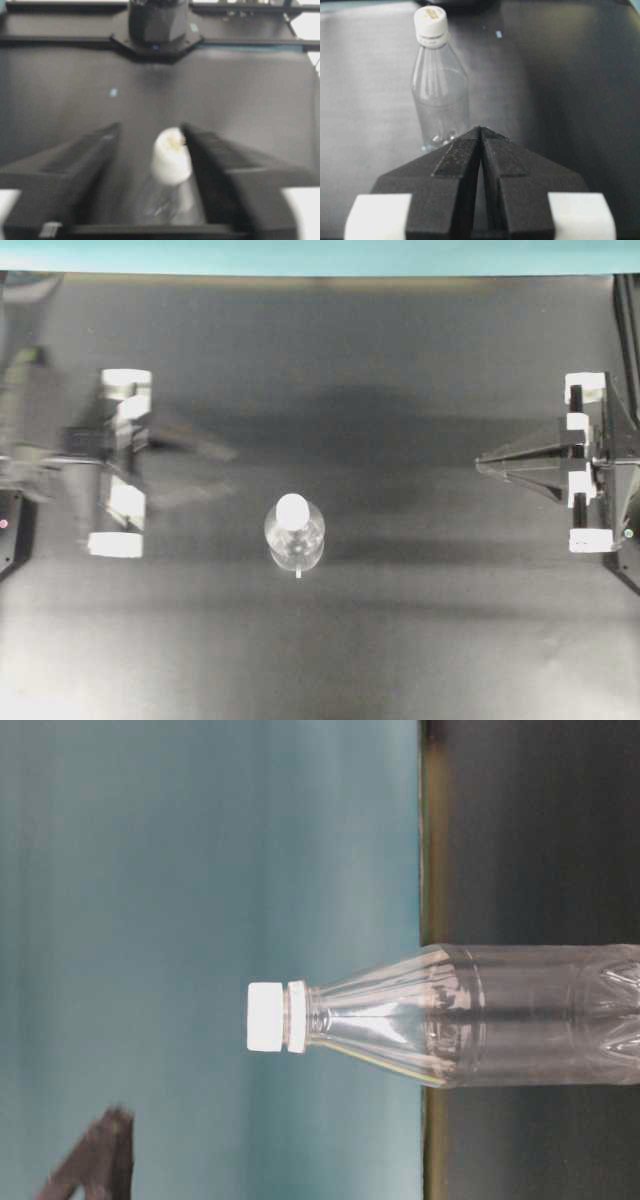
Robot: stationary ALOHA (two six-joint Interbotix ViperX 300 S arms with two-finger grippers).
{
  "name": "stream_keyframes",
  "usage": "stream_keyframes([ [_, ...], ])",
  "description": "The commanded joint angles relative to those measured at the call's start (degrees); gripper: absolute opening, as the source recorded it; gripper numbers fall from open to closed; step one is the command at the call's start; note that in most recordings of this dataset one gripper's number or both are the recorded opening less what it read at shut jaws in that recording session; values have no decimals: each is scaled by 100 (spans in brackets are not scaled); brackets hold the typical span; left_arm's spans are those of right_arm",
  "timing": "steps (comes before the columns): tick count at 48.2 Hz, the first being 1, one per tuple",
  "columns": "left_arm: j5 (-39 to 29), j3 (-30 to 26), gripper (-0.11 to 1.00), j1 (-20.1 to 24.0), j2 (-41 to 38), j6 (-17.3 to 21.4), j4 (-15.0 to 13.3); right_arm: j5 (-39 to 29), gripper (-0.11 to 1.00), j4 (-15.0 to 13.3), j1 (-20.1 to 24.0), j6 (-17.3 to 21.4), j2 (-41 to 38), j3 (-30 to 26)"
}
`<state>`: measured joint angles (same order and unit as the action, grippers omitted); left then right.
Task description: Open the bottle cap by holding the bottle with the left arm and twisting the cap with the right arm.
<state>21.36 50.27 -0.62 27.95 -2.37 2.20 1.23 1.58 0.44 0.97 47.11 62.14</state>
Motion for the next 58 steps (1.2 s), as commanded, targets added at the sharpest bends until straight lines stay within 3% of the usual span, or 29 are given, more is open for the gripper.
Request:
stream_keyframes([
  [1, 97, -439, 72, -88, -352, -18, 26, 0, 0, 18, -97, 88, -35, -123],
  [4, 70, -633, 88, -88, -624, -18, 26, -26, 0, 9, -97, 123, -35, -123],
  [6, 70, -703, 93, -88, -756, -26, 26, -35, 0, 9, -105, 141, -26, -123],
  [16, 457, -765, 93, -88, -1222, -26, 26, -53, 0, 9, -105, 272, -26, -114],
  [35, 2145, -334, 94, -141, -2417, -105, 26, -53, 0, 9, -149, 659, -26, -114],
  [46, 2426, -308, 94, -229, -3243, -114, 26, -97, 0, 9, -229, 993, -44, -114],
  [58, 2408, -281, 94, -202, -3955, -114, 26, -132, 0, 9, -246, 1020, -44, -105],
])
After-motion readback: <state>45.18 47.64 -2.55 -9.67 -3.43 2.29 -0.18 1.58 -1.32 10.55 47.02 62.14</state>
